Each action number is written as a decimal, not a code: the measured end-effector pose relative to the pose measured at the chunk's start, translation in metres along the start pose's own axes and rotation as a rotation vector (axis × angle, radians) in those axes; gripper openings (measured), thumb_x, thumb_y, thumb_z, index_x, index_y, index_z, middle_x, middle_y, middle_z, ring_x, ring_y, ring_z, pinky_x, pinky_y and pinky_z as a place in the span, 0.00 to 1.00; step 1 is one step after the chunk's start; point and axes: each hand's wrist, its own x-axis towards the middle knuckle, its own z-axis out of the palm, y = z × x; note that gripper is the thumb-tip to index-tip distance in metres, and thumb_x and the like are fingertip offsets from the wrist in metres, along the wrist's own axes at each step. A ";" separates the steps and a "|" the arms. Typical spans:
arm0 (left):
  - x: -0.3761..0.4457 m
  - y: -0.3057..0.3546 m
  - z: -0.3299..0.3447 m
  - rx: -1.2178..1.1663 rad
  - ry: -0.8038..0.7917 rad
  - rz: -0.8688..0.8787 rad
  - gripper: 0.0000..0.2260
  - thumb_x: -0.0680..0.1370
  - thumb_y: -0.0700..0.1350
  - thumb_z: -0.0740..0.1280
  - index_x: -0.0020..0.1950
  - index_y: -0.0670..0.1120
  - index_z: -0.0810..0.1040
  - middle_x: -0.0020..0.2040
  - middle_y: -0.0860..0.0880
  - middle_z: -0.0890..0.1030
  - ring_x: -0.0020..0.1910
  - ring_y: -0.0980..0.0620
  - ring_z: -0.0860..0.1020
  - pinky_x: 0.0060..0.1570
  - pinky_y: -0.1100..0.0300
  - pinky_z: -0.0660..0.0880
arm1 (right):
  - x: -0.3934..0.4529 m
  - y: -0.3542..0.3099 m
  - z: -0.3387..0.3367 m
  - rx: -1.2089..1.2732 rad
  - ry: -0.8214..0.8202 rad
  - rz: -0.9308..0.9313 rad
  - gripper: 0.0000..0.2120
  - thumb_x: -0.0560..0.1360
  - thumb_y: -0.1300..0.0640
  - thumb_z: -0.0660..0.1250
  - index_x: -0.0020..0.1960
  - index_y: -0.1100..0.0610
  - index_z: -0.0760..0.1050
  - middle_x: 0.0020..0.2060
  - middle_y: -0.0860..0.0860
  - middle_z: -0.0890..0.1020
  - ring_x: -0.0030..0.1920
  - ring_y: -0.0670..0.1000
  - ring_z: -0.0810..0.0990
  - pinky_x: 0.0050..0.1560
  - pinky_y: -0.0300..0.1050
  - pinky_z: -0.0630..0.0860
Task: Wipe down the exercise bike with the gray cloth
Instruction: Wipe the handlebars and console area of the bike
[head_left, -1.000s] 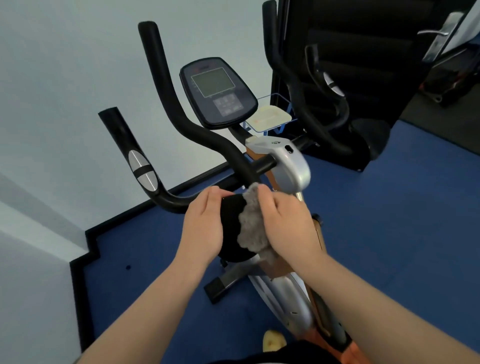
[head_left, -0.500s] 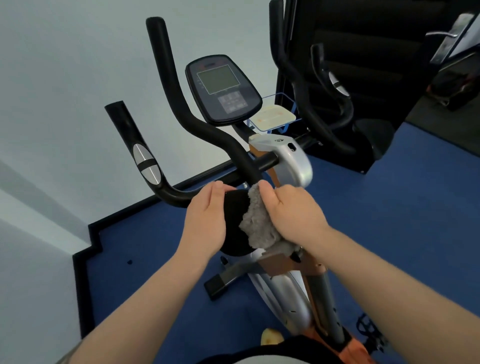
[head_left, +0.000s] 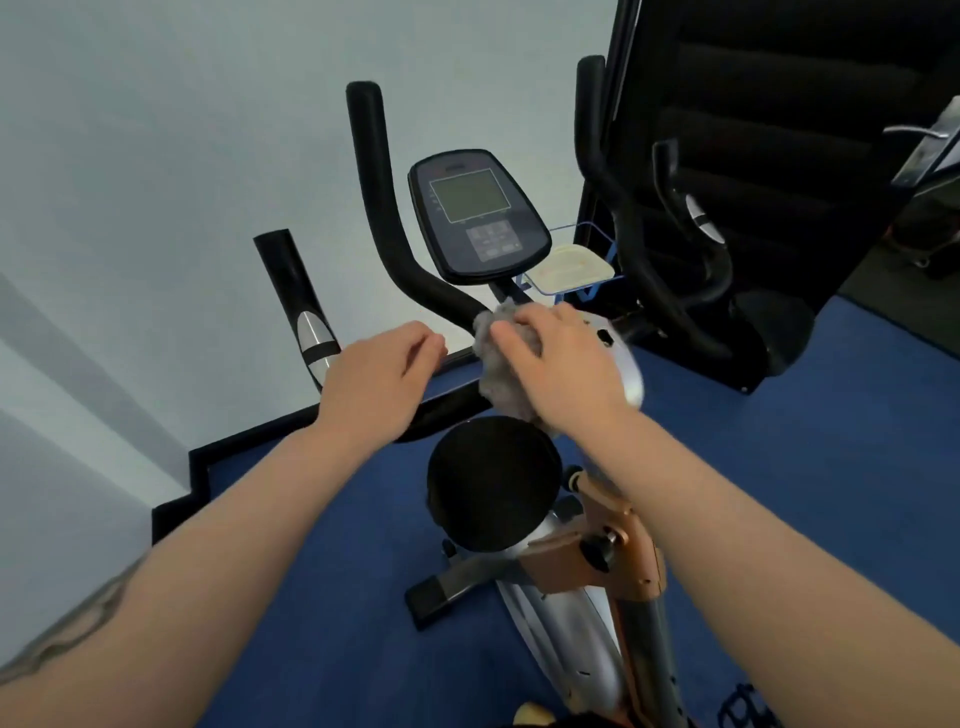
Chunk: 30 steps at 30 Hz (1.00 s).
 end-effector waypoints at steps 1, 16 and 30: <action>-0.001 -0.003 0.006 0.165 0.002 0.039 0.15 0.83 0.54 0.56 0.44 0.51 0.78 0.33 0.53 0.77 0.34 0.50 0.76 0.42 0.55 0.70 | -0.003 0.003 0.010 0.040 -0.004 0.003 0.14 0.80 0.44 0.59 0.60 0.51 0.73 0.56 0.52 0.74 0.57 0.55 0.73 0.58 0.52 0.71; -0.017 -0.001 0.019 0.262 0.313 0.060 0.17 0.80 0.49 0.57 0.33 0.44 0.71 0.22 0.51 0.65 0.22 0.45 0.67 0.26 0.61 0.54 | -0.009 0.028 0.027 0.313 0.136 -0.135 0.08 0.78 0.51 0.65 0.48 0.53 0.67 0.46 0.47 0.73 0.43 0.42 0.70 0.41 0.40 0.68; -0.014 -0.018 0.011 -0.312 0.617 -0.065 0.14 0.82 0.43 0.57 0.39 0.45 0.76 0.37 0.53 0.78 0.39 0.59 0.76 0.43 0.68 0.69 | 0.034 -0.001 0.009 0.194 -0.084 -0.725 0.10 0.77 0.49 0.67 0.51 0.55 0.79 0.45 0.44 0.77 0.48 0.48 0.74 0.52 0.48 0.69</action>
